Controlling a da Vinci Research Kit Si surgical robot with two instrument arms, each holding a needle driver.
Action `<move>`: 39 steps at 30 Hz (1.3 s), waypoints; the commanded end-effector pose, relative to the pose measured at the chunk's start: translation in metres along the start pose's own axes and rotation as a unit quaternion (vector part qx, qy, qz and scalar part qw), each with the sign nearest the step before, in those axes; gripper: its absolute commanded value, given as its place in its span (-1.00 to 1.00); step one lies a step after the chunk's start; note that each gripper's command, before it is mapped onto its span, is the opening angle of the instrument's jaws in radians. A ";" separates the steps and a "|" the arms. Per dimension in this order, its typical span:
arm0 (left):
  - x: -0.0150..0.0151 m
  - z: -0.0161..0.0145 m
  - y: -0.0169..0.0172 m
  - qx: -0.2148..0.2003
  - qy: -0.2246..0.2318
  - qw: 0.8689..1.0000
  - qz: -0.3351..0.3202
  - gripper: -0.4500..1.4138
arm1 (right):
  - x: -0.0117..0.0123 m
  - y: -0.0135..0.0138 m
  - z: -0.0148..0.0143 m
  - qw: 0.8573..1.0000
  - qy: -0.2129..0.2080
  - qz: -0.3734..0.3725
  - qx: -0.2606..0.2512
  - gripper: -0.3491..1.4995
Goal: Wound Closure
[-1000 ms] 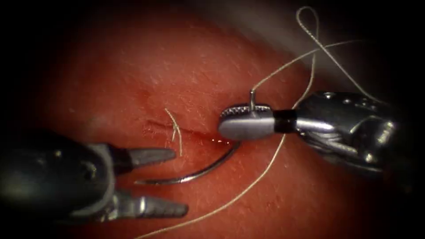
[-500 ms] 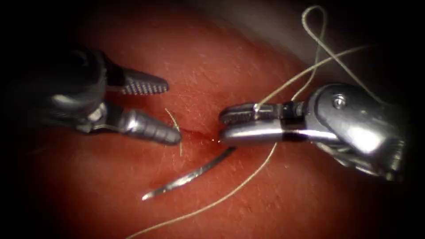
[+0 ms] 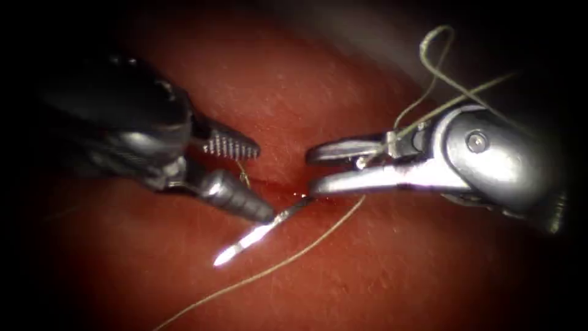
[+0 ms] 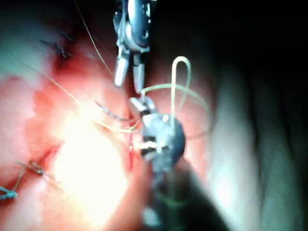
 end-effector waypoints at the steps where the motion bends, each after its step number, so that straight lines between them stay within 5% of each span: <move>1: -0.0001 0.0018 -0.0004 -0.006 -0.011 1.000 0.002 0.26 | 0.0007 0.0004 0.0006 1.000 0.008 -0.015 0.000 -1.00; 25: -0.0012 0.0038 -0.0013 -0.060 -0.051 0.997 -0.025 0.16 | 0.0026 -0.0007 0.0007 0.993 0.044 -0.106 0.018 -1.00; 27: -0.0014 0.0035 -0.0013 -0.068 -0.055 0.996 -0.035 -0.04 | 0.0025 -0.0008 0.0008 0.993 0.044 -0.107 0.018 -1.00; 30: -0.0017 0.0028 -0.0012 -0.095 -0.042 0.993 -0.057 -0.85 | 0.0024 -0.0009 0.0009 0.993 0.045 -0.107 0.017 -1.00; 39: -0.0013 0.0021 0.0000 -0.136 -0.020 0.982 -0.127 -0.89 | 0.0023 -0.0011 0.0010 0.993 0.040 -0.108 0.017 -1.00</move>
